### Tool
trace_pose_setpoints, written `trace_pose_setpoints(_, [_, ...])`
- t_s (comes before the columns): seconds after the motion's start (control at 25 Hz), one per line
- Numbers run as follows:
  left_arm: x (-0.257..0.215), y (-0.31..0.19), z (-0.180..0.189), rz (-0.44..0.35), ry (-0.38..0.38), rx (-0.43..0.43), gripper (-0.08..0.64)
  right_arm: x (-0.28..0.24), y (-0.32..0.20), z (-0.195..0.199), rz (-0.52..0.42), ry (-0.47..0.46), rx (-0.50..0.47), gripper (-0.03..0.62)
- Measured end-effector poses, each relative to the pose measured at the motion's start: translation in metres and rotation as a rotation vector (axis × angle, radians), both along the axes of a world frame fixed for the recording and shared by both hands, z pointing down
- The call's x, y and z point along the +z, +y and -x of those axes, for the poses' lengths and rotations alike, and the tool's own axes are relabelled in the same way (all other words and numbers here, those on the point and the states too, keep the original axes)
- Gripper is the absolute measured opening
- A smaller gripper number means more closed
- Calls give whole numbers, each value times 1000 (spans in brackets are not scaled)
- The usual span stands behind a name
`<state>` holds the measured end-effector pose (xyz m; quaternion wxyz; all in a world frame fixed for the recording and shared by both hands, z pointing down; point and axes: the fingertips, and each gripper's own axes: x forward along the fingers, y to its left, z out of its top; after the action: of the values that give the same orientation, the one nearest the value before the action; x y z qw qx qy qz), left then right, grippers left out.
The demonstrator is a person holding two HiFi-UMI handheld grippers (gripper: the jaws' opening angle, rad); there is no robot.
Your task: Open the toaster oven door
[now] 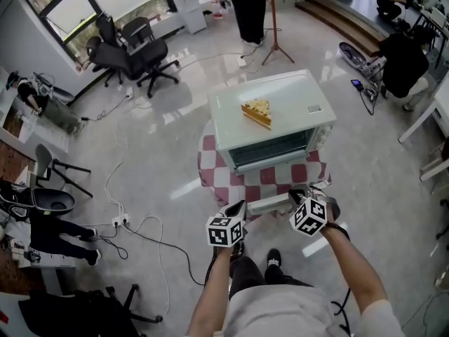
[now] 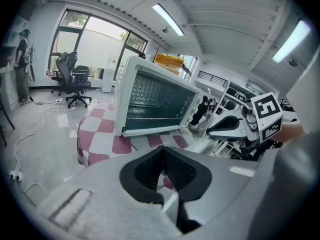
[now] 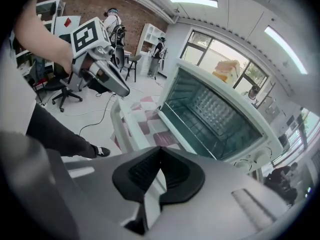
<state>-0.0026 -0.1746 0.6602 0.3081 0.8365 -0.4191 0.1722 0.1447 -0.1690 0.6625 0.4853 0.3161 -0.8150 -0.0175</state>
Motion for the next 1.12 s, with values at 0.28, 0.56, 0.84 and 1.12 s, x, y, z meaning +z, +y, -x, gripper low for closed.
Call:
trace_pose_setpoints(0.28, [-8, 5, 4, -18, 3, -17, 3, 4, 1, -1, 43, -60, 44, 3])
trace_pose_setpoints(0.56, [-21, 13, 4, -45, 19, -31, 4, 16, 4, -5, 90, -87, 88, 3])
trace_pose_setpoints(0.84, [-24, 29, 4, -39, 35, -45, 4, 34, 12, -5, 117, -75, 96, 3])
trace_pose_setpoints(1.12, [-23, 39, 8, -38, 10, -54, 4, 45, 11, -10, 172, -181, 195, 3])
